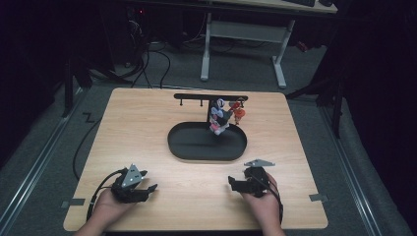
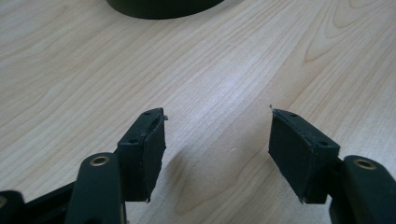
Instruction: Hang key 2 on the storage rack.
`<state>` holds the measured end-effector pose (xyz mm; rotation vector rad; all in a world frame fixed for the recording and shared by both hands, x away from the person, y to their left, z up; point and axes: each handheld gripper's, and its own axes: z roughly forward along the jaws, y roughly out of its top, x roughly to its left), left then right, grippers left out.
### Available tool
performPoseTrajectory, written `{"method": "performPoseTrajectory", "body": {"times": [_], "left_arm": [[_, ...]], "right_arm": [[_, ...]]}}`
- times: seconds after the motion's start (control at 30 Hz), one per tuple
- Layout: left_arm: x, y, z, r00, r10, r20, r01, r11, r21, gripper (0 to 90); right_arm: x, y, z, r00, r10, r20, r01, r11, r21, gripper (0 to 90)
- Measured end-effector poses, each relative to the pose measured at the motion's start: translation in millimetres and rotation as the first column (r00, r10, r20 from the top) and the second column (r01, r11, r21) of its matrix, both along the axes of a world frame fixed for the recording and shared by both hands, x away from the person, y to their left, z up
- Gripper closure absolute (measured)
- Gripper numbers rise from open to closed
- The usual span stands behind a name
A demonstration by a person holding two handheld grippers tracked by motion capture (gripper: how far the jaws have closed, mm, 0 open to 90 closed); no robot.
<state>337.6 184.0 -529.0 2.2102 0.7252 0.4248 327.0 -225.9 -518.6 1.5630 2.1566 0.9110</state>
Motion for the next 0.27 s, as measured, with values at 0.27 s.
{"method": "performPoseTrajectory", "body": {"times": [0.27], "left_arm": [[-0.6, -5.2, -0.8, 0.9999, -0.007, -0.009, 0.007, 1.0, -0.006, 36.4]], "right_arm": [[-26.9, -8.7, 3.1, 0.9823, -0.024, 0.185, 0.019, 0.999, 0.031, 15.1]]}}
